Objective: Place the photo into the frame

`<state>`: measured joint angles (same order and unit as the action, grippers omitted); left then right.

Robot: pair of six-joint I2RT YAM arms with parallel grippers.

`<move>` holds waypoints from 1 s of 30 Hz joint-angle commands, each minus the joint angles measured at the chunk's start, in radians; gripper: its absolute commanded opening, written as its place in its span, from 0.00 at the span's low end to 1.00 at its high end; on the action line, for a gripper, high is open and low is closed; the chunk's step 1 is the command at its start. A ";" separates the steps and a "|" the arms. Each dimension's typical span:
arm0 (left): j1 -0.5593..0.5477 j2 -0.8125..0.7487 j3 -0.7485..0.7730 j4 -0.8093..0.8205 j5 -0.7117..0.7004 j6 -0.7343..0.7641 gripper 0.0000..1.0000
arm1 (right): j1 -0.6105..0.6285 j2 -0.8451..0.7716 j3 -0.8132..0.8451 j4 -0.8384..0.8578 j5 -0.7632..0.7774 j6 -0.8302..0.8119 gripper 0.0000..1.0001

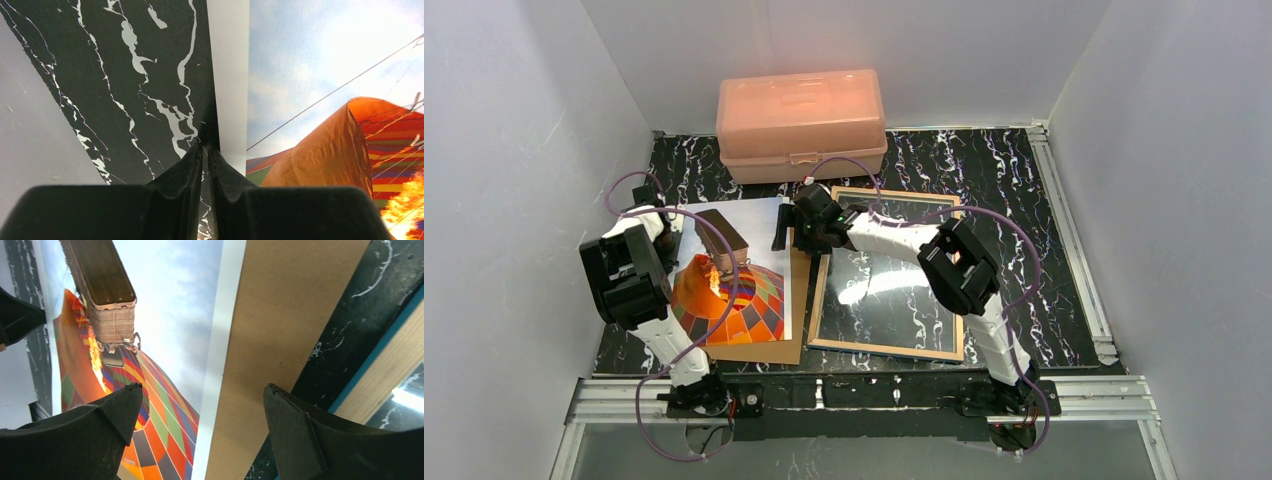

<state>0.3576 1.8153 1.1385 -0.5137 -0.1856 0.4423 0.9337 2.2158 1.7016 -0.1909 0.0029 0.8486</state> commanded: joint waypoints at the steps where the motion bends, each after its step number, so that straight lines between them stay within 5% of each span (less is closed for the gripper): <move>1: -0.005 0.017 -0.038 -0.046 0.081 -0.015 0.09 | 0.007 0.018 0.033 -0.043 0.019 -0.041 0.99; 30: -0.009 0.053 -0.021 -0.077 0.146 -0.055 0.07 | 0.043 0.122 0.034 0.068 -0.117 0.152 0.99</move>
<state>0.3576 1.8160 1.1419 -0.5243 -0.1684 0.4294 0.9531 2.2826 1.7447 -0.1165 -0.0673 0.9421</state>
